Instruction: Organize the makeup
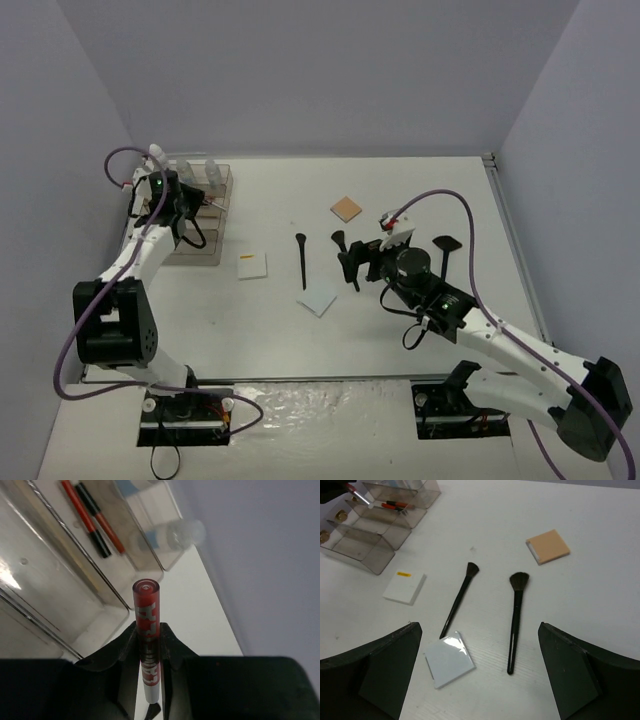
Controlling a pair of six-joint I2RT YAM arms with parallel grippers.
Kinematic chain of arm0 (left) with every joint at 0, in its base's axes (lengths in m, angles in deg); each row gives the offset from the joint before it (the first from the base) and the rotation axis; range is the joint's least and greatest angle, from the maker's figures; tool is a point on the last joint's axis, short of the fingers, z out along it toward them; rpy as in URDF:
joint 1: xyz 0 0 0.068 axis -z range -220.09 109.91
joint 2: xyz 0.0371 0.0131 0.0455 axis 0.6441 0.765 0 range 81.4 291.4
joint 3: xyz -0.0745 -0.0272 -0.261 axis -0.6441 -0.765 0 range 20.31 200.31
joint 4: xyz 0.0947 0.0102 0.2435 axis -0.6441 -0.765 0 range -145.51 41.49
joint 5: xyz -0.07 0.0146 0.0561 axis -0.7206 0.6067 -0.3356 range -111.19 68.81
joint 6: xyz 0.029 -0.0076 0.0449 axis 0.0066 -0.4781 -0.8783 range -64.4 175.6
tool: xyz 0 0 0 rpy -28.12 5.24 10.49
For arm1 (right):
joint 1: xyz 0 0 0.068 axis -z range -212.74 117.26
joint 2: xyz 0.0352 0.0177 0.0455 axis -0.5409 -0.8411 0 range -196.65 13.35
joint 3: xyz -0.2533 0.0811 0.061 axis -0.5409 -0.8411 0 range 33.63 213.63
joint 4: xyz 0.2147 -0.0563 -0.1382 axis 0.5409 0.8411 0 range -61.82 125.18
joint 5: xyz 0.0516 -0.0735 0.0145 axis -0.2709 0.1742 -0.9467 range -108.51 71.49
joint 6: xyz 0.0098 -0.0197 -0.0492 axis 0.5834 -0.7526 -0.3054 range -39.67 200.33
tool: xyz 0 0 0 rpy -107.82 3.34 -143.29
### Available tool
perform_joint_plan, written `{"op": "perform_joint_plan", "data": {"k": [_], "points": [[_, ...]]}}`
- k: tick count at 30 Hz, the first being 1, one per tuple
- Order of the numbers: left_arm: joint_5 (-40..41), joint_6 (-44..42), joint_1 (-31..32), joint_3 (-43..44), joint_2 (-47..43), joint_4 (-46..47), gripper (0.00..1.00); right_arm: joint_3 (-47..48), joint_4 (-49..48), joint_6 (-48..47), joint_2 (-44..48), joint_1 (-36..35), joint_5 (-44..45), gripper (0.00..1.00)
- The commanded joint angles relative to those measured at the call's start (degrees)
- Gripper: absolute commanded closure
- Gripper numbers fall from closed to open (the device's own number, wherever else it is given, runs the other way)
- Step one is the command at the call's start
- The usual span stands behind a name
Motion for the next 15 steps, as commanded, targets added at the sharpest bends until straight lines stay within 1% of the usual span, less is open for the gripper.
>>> {"op": "perform_joint_plan", "data": {"k": [1, 7, 8, 12, 15], "points": [[-2.34, 8.48, -4.87, 10.84, 9.49, 3.71, 1.00, -0.96, 1.93, -2.26, 4.86, 1.52, 4.71, 0.00], [0.97, 9.75, -5.84, 21.76, 18.78, -0.96, 1.00, -1.96, 2.75, -2.33, 7.90, 3.55, 3.32, 0.00], [0.97, 10.41, -5.96, 23.37, 20.36, -1.52, 0.98, -2.01, 2.81, -2.45, 7.92, 3.71, 3.29, 0.00], [1.12, 13.43, -6.33, 26.14, 24.31, -1.96, 0.85, -2.17, 2.75, -2.60, 7.30, 4.10, 2.98, 0.00], [1.78, 14.19, -6.47, 26.85, 24.99, -4.69, 0.70, -2.22, 2.84, -2.60, 6.59, 4.14, 2.92, 0.00]]}}
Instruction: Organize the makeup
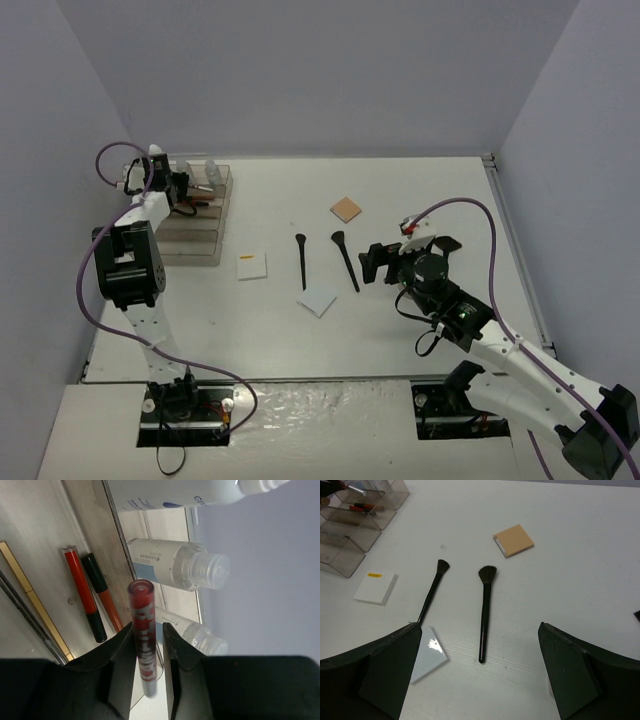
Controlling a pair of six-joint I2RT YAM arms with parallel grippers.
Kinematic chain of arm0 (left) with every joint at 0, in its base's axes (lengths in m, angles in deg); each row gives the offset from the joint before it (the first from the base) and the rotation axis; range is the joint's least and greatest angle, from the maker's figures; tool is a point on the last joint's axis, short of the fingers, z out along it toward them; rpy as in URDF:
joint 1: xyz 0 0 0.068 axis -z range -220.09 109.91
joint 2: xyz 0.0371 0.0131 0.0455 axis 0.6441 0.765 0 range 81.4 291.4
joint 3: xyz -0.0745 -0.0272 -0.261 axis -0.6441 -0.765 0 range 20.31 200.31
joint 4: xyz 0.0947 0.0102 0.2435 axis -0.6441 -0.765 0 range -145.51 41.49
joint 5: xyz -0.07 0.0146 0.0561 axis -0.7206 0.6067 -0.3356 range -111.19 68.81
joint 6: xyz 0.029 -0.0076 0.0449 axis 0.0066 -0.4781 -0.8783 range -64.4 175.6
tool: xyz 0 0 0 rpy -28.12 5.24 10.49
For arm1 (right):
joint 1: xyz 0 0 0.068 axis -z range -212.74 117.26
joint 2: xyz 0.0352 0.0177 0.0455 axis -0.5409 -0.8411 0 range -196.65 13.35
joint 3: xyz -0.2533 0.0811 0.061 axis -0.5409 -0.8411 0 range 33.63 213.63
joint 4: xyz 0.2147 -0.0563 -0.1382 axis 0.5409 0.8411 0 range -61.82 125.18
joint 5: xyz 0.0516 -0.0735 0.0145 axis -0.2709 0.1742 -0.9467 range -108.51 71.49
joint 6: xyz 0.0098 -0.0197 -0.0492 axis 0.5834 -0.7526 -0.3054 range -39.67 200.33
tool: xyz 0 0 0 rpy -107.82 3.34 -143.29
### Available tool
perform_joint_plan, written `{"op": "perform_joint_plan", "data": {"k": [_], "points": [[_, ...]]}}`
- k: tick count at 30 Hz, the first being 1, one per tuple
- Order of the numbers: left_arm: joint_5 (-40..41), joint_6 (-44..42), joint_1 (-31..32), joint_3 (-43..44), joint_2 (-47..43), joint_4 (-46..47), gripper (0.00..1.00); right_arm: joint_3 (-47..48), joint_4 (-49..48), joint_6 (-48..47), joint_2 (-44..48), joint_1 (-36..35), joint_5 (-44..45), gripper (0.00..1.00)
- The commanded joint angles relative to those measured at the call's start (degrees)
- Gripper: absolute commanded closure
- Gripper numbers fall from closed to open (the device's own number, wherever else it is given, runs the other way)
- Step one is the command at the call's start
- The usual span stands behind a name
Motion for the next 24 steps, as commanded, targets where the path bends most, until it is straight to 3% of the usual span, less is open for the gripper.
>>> {"op": "perform_joint_plan", "data": {"k": [1, 10, 15, 17, 24], "points": [[1.86, 3.47, -0.40, 3.39, -1.45, -1.64, 0.66, 0.43, -2.59, -1.02, -0.81, 0.28, 0.69, 0.00], [1.32, 1.76, -0.74, 1.73, -4.88, -3.49, 0.43, 0.39, -2.29, -0.57, -0.15, 0.44, 0.33, 0.00], [0.19, -12.99, 1.70, 2.80, -12.48, -7.70, 0.15, 0.80, -1.30, -0.34, 2.10, 0.38, 0.39, 0.00], [0.35, -22.89, 4.16, 2.77, -17.29, -10.60, 0.07, 0.73, -1.01, -0.23, 2.84, 0.37, 0.60, 0.00], [11.30, -44.57, 23.74, -3.07, -29.68, -21.33, 0.03, 0.39, 0.76, 1.14, 5.58, 0.37, 1.08, 0.00]]}}
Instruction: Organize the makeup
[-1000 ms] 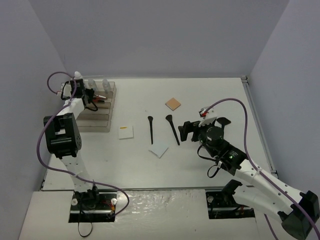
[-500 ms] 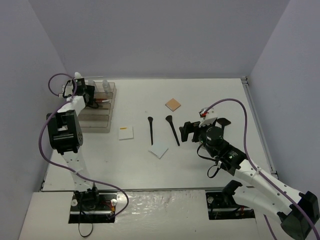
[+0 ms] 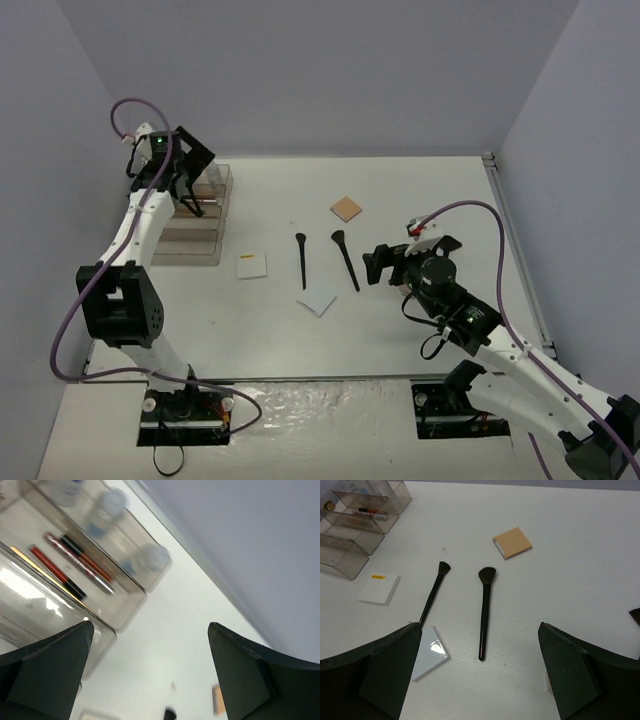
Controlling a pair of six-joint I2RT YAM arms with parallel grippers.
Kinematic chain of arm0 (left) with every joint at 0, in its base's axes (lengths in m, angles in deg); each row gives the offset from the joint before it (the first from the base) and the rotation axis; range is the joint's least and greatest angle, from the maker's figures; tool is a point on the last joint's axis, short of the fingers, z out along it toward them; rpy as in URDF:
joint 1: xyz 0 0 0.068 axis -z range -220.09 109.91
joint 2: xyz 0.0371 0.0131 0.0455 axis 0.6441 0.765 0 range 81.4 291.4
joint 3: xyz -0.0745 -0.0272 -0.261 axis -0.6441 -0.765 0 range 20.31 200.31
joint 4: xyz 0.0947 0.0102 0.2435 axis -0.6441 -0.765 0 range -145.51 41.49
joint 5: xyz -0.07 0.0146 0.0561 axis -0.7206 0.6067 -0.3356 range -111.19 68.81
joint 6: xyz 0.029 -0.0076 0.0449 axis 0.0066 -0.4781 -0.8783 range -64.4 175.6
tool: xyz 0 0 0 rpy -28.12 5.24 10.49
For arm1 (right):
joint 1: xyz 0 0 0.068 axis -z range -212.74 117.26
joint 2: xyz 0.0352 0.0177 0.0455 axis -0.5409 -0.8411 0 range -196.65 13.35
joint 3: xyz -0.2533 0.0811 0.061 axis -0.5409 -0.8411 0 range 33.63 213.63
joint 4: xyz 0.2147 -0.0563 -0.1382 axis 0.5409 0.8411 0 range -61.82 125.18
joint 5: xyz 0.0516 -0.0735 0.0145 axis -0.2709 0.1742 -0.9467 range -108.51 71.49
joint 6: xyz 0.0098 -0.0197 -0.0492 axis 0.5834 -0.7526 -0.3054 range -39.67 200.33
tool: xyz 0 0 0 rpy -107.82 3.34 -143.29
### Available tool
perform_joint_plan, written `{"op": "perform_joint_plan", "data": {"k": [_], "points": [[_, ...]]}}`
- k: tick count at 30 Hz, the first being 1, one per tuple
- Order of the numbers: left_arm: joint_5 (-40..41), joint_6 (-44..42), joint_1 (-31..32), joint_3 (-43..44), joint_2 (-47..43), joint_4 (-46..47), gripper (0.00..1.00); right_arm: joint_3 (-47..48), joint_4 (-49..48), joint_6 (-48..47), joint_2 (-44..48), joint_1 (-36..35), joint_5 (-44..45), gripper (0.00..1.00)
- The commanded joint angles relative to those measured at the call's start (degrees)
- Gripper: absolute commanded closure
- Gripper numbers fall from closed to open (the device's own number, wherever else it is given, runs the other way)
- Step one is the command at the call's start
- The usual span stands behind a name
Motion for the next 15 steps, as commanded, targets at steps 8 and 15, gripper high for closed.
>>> {"op": "perform_joint_plan", "data": {"k": [8, 15], "points": [[7.65, -19.47, 23.09, -10.75, -10.46, -14.99, 0.03, -0.73, 0.50, 2.31, 6.69, 0.34, 0.47, 0.00], [8.76, -17.47, 24.50, -16.35, -7.19, -15.40, 0.03, -1.48, 1.79, 3.21, 9.21, 0.28, -0.08, 0.00]]}}
